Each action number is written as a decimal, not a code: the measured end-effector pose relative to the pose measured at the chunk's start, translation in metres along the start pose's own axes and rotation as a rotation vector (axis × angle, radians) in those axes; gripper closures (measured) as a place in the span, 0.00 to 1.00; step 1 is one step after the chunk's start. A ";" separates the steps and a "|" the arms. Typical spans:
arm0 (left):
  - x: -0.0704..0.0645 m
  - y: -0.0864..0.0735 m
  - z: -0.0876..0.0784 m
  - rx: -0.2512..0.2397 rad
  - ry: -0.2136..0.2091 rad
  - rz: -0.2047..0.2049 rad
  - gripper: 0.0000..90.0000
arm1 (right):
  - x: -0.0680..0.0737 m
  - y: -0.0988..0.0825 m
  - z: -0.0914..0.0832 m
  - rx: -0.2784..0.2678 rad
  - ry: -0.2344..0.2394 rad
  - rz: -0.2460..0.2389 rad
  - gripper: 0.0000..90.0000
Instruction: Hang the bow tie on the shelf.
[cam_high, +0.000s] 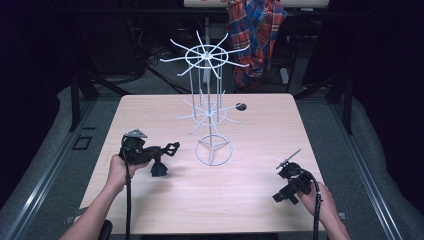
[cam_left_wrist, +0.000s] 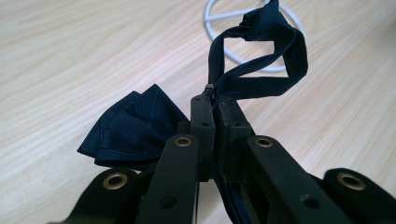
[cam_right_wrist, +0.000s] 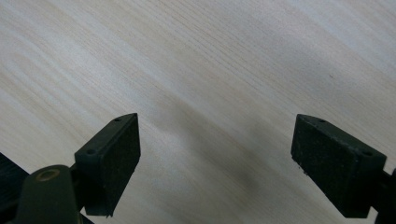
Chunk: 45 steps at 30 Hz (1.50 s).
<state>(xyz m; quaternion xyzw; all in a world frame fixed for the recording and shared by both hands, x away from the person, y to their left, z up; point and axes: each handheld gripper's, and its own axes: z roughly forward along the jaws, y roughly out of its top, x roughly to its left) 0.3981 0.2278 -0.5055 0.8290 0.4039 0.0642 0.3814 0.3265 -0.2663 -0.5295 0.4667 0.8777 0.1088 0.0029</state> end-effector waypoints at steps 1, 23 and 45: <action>-0.002 0.001 -0.001 -0.007 0.007 0.009 0.96 | 0.000 0.001 0.000 0.006 -0.006 -0.007 0.17; -0.001 0.021 -0.031 -0.219 -0.044 -0.041 0.96 | 0.000 -0.002 0.000 0.010 -0.003 0.004 0.17; 0.015 0.025 -0.040 -0.335 -0.078 -0.110 0.96 | 0.000 -0.001 0.000 0.041 -0.015 -0.015 0.17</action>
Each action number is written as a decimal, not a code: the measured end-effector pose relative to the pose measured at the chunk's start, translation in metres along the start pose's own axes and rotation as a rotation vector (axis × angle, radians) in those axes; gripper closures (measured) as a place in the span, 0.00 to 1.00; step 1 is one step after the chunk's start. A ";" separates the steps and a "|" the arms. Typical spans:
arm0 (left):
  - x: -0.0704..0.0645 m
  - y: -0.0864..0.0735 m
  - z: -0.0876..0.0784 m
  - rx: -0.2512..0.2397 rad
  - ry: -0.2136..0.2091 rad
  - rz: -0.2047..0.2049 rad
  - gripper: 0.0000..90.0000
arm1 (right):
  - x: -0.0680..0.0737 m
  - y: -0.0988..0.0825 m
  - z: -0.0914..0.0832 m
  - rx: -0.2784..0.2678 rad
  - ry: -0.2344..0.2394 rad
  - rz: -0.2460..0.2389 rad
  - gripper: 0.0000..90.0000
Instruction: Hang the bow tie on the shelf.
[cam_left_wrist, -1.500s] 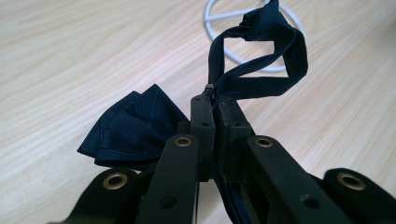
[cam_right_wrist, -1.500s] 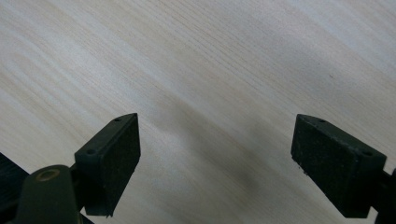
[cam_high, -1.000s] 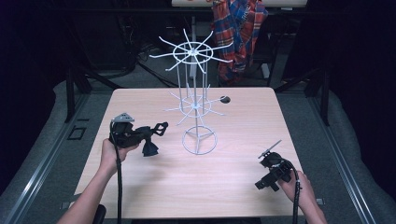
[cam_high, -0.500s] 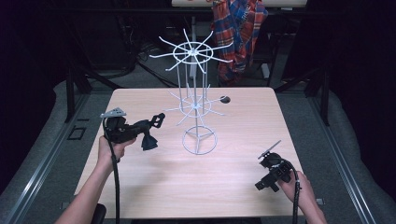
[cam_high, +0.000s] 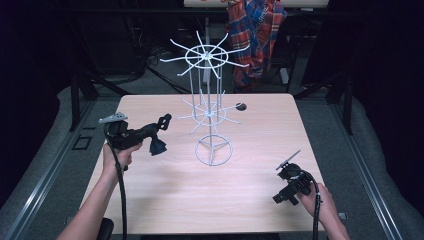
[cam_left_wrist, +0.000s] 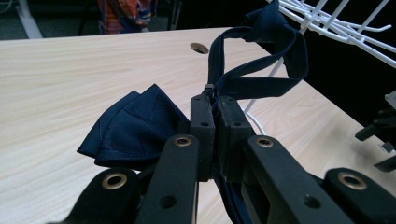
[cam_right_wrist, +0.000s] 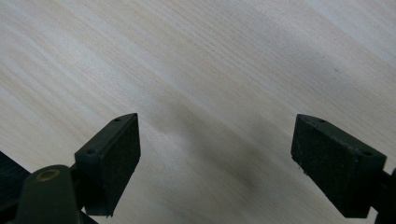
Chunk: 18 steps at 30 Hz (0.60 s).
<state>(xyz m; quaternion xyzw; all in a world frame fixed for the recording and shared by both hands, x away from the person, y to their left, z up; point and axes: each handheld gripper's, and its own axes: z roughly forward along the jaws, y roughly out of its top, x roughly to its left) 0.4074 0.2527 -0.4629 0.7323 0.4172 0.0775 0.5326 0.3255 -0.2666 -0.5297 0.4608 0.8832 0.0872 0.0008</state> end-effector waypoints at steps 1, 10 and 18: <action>0.000 0.001 0.000 -0.004 -0.007 -0.001 0.96 | 0.000 0.000 0.000 0.000 0.000 0.000 0.17; -0.001 0.005 -0.004 -0.048 -0.033 -0.007 0.96 | -0.001 -0.002 -0.002 -0.027 -0.006 0.020 0.17; -0.006 0.008 -0.001 -0.047 -0.068 0.010 0.96 | -0.001 -0.001 -0.003 -0.014 -0.007 0.007 0.17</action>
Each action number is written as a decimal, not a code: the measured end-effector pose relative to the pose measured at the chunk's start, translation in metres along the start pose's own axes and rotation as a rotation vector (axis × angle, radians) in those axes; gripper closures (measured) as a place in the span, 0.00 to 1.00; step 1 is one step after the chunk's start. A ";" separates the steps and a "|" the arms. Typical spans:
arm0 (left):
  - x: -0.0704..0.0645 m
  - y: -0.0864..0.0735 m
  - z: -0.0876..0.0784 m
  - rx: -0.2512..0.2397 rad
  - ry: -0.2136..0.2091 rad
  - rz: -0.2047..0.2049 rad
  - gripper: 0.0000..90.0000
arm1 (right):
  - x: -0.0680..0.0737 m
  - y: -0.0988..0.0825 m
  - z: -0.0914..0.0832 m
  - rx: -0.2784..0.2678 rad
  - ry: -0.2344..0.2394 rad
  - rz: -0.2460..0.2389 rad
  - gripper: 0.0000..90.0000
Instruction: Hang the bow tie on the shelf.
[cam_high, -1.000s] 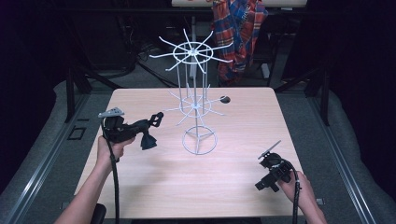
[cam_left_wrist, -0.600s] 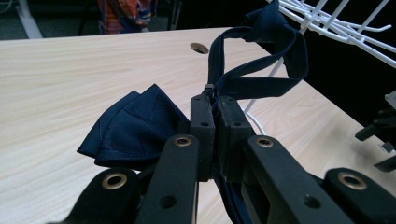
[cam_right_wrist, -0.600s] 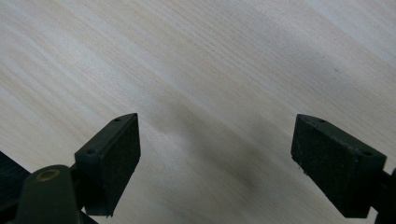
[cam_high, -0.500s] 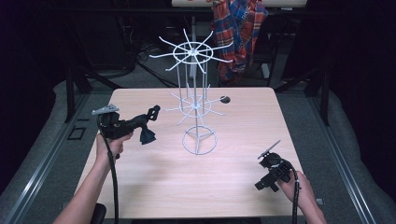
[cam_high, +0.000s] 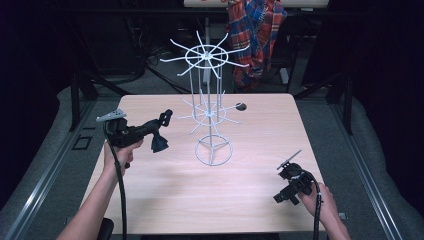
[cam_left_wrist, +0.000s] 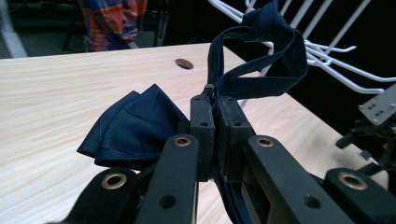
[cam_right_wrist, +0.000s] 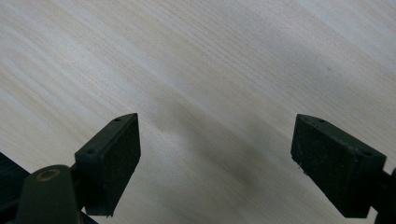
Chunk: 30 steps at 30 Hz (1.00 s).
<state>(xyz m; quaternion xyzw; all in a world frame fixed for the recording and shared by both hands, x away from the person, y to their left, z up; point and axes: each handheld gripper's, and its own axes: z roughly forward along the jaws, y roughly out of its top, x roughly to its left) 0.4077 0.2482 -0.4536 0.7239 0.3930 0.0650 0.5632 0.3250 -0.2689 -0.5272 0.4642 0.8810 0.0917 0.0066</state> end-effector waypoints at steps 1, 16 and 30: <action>-0.001 0.000 0.001 0.000 -0.004 0.002 0.95 | 0.000 0.000 0.000 -0.006 0.001 0.005 0.17; -0.011 0.002 0.024 0.053 -0.020 0.040 0.95 | 0.001 0.000 -0.001 -0.010 0.009 0.000 0.17; -0.023 0.002 0.046 0.088 -0.016 0.085 0.95 | 0.003 -0.001 0.004 -0.041 0.017 0.041 0.17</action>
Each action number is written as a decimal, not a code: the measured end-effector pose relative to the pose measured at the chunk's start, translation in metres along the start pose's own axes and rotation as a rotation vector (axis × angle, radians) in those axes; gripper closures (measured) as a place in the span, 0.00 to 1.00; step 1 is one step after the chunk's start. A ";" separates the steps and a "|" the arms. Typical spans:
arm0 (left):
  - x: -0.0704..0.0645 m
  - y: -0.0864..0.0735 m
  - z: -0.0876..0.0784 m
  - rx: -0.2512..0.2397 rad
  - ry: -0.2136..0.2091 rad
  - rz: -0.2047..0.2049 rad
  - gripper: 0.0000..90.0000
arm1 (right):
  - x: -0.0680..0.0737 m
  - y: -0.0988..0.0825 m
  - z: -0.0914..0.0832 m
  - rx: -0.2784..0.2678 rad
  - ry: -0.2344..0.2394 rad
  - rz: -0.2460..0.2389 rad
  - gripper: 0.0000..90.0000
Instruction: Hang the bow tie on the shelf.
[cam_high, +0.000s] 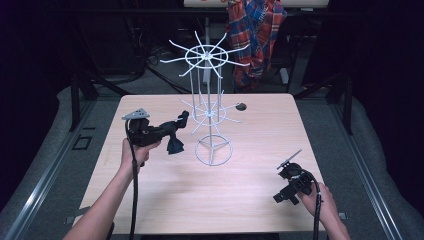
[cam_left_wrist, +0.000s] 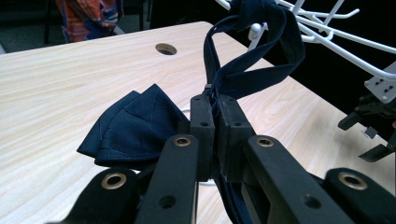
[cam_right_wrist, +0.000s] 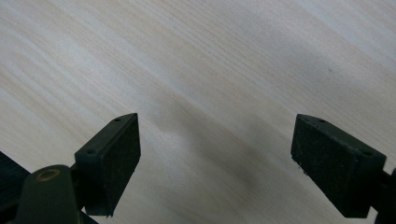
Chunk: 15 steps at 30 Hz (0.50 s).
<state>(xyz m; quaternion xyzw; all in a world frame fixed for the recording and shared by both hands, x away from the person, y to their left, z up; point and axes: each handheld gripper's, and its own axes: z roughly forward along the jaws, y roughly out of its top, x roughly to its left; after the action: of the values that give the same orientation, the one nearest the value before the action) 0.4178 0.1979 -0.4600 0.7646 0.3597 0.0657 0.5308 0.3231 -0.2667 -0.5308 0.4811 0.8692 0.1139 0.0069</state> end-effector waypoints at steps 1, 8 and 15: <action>0.000 0.000 0.000 0.000 0.000 0.000 0.95 | 0.000 0.000 0.000 0.000 0.000 0.000 0.17; -0.003 0.000 0.008 0.019 0.022 0.016 0.95 | -0.001 0.001 -0.002 0.030 -0.005 -0.029 0.17; -0.006 0.001 0.016 0.010 0.023 0.032 0.95 | -0.001 0.002 -0.003 0.045 -0.004 -0.043 0.17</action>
<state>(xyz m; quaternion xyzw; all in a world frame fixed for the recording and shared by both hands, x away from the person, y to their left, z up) 0.4214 0.1817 -0.4638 0.7721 0.3539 0.0811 0.5216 0.3251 -0.2671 -0.5279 0.4625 0.8817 0.0930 0.0004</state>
